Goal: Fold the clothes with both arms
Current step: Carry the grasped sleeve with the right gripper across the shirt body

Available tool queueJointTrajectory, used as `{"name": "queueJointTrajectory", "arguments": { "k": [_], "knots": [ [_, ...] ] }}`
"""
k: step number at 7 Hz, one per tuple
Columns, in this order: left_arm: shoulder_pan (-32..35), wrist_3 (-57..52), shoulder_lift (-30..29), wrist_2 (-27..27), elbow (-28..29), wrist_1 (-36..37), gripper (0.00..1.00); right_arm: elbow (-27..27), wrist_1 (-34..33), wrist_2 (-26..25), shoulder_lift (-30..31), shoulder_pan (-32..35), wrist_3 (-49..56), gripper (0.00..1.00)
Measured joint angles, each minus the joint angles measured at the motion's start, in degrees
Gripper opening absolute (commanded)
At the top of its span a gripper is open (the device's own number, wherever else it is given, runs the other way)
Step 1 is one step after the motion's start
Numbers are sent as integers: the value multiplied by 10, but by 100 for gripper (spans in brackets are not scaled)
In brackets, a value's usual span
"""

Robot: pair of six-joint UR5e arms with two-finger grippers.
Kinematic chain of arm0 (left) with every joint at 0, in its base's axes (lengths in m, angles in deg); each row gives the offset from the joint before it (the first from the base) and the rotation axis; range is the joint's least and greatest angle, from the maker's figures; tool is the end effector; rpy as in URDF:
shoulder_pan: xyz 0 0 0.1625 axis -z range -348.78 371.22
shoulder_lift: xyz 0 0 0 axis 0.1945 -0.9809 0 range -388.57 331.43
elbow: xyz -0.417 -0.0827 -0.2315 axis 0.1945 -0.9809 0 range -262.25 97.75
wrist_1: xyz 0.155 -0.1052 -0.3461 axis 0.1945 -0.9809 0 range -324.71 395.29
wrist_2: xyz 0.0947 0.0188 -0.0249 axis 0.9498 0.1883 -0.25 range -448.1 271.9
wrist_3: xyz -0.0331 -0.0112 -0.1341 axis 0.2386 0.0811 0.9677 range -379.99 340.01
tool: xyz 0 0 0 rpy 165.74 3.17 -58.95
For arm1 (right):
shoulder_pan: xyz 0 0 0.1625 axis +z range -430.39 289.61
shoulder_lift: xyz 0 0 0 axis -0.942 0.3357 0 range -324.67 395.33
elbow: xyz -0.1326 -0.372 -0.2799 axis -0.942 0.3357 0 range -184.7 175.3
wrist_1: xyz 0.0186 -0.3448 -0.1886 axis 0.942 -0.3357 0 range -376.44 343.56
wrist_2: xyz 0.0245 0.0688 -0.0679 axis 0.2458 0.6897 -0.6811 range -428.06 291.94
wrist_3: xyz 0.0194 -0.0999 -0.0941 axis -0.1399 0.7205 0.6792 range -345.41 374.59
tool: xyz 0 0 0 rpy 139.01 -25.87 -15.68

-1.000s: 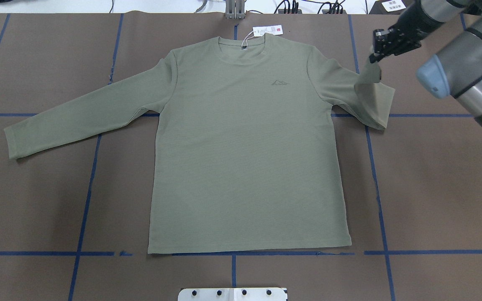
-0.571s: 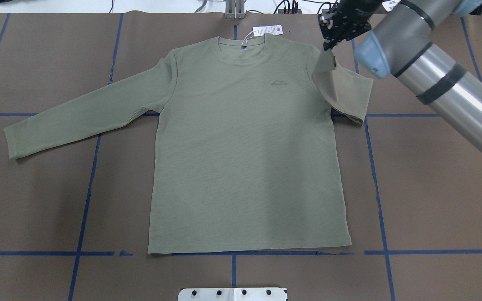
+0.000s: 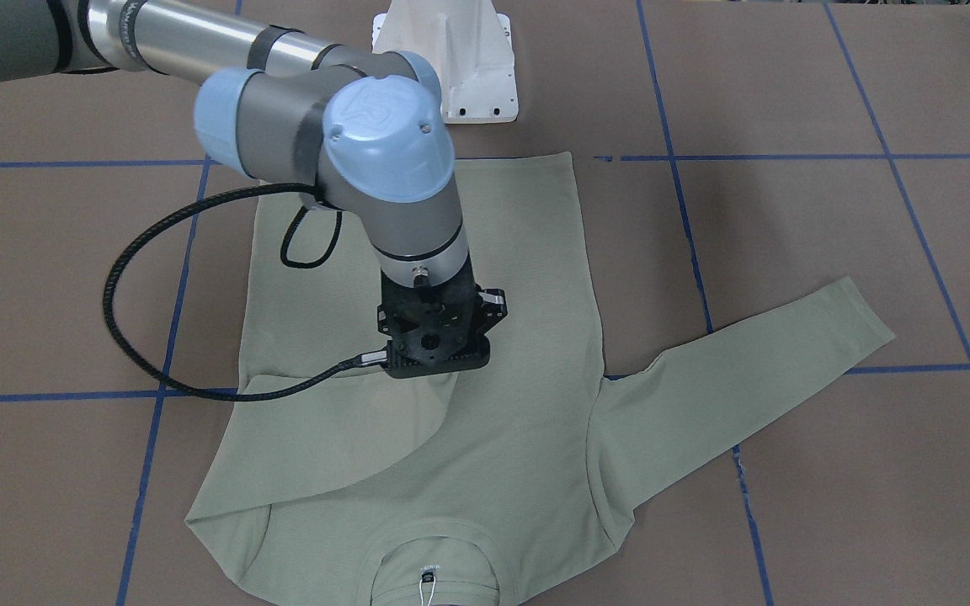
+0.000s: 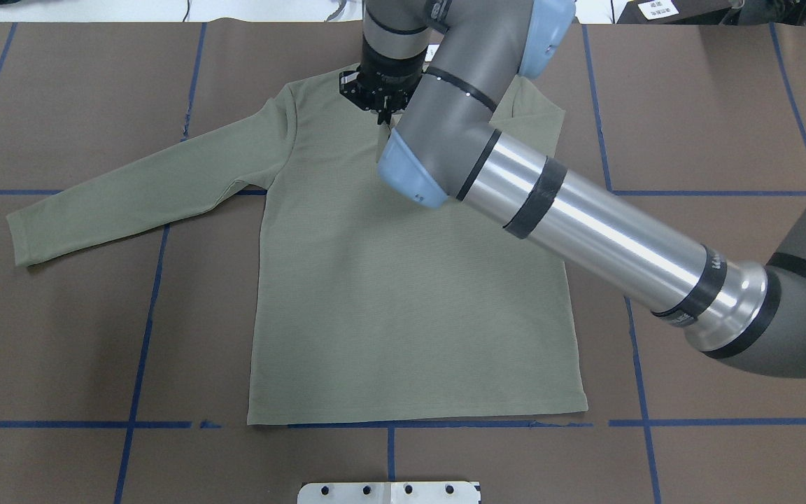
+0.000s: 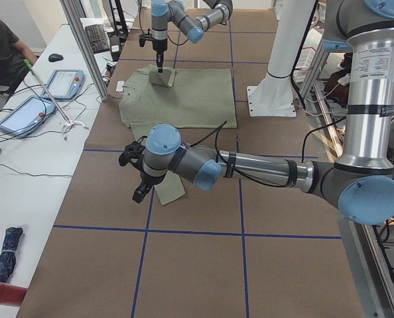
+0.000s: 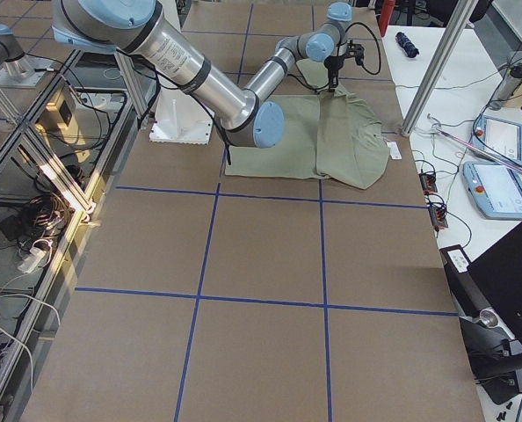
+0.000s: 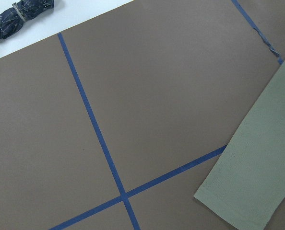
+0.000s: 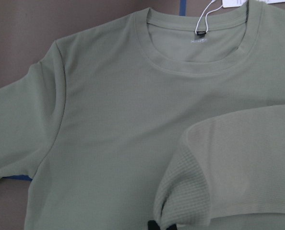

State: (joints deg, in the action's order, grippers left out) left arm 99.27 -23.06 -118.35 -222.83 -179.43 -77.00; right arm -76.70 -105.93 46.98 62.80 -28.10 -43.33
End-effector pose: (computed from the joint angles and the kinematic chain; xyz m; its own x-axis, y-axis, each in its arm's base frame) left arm -0.0188 -0.5017 0.6389 0.6958 0.4140 -0.5869 -0.0670 0.8510 0.5209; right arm -0.5806 -0.6289 0.1444 0.6489 -0.0601 0.7585 -0.0512 0.9912 0.1223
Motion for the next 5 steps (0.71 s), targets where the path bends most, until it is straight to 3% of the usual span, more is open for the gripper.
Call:
{"name": "queueJointTrajectory", "arguments": {
  "k": [3, 5],
  "knots": [
    [0, 0, 2, 0, -1, -1, 99, 14, 14, -87, -12, -59, -27, 0],
    [0, 0, 3, -1, -1, -2, 99, 41, 69, -114, -16, -72, -38, 0]
  ]
}}
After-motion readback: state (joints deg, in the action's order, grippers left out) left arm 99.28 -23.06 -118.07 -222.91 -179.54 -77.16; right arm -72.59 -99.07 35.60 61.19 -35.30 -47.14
